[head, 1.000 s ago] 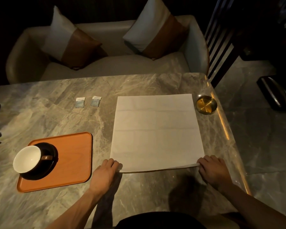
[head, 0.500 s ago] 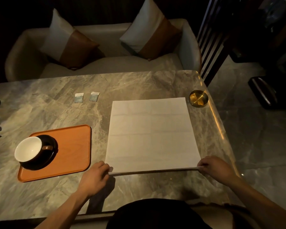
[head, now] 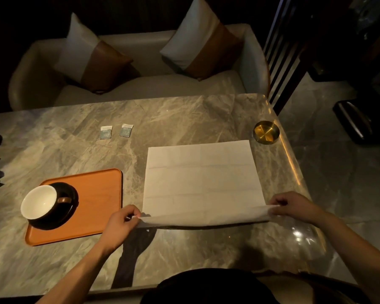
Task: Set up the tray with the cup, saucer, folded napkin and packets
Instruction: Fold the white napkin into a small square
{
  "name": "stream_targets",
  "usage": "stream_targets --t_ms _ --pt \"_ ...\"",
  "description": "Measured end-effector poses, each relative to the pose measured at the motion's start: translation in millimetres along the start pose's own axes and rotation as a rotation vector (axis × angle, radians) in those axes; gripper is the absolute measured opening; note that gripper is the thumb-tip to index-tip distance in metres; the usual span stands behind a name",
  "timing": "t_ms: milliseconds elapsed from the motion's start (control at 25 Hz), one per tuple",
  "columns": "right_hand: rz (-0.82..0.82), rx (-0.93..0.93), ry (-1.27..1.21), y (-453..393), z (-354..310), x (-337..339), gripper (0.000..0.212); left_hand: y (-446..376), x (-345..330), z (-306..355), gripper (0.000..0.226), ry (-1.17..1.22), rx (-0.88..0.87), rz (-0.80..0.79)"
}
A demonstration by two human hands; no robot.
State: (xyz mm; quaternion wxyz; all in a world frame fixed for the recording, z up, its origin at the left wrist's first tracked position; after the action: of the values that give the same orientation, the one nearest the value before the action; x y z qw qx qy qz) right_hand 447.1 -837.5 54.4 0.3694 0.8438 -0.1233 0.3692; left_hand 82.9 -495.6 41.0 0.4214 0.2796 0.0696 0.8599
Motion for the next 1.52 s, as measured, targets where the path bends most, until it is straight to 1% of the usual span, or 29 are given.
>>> stream_targets --t_ms 80,160,200,320,480,640,720,760,880,960,1040,1160,1240,1440,1520 --pt "0.089 -0.029 -0.076 -12.5 -5.0 13.1 0.004 -17.7 5.4 9.0 0.013 0.092 0.001 0.034" --pt "0.155 -0.059 -0.173 -22.6 -9.6 22.0 0.001 -34.9 10.8 20.2 0.01 0.166 -0.014 0.059" --pt "0.181 -0.065 -0.22 -27.8 -11.0 25.7 0.002 -43.7 13.0 24.4 0.01 0.194 -0.016 0.068" --pt "0.253 -0.07 -0.355 -41.1 -13.6 34.5 0.004 -67.4 17.9 32.2 0.021 0.244 -0.006 0.087" --pt "0.299 -0.146 -0.586 -63.9 -15.1 46.4 0.006 -97.4 22.9 38.9 0.014 0.281 -0.015 0.108" --pt "0.326 -0.164 -0.664 -92.8 -24.0 57.8 0.006 -128.4 21.5 39.8 0.008 0.392 0.028 0.216" --pt "0.339 -0.183 -0.678 -108.8 -28.4 60.1 0.009 -147.5 17.3 37.4 0.007 0.446 0.062 0.264" --pt "0.343 -0.207 -0.671 -117.2 -28.6 60.1 0.014 -157.7 14.2 36.1 0.007 0.471 0.084 0.278" --pt "0.326 -0.312 -0.593 -144.2 -23.7 58.4 0.041 -188.9 5.1 31.8 0.007 0.499 0.158 0.322" --pt "0.278 -0.357 -0.51 -159.6 -20.7 57.5 0.051 -206.3 0.7 28.7 0.008 0.481 0.18 0.361" --pt "0.262 -0.35 -0.511 -177.7 -20.2 56.5 0.049 -220.5 -3.9 24.9 0.009 0.467 0.207 0.386" --pt "0.368 -0.368 -0.563 -197.4 -22.7 56.1 0.033 -232.4 -8.0 18.9 0.01 0.423 0.25 0.414" --pt "0.402 -0.372 -0.495 -206.7 -21.8 53.0 0.03 -236.8 -8.0 13.4 0.009 0.364 0.272 0.423" --pt "0.412 -0.391 -0.482 -218.7 -10.7 41.4 0.018 -240.0 -3.3 4.6 0.004 0.209 0.26 0.409" --pt "0.427 -0.392 -0.441 -222.2 -6.9 38.8 0.014 -240.7 -2.8 4.1 0.003 0.152 0.25 0.411"
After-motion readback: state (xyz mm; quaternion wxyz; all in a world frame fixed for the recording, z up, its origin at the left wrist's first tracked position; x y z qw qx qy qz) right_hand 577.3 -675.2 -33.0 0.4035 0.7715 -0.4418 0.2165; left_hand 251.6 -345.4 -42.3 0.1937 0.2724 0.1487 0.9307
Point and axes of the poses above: each hand's wrist, its own y-axis away from the middle knuckle, its own x-axis out of the back of the hand, z = x × y, the point moved 4 cm from there along -y, towards the middle knuckle, and after that the axes turned 10 degrees about y, right-handed, at the moved point
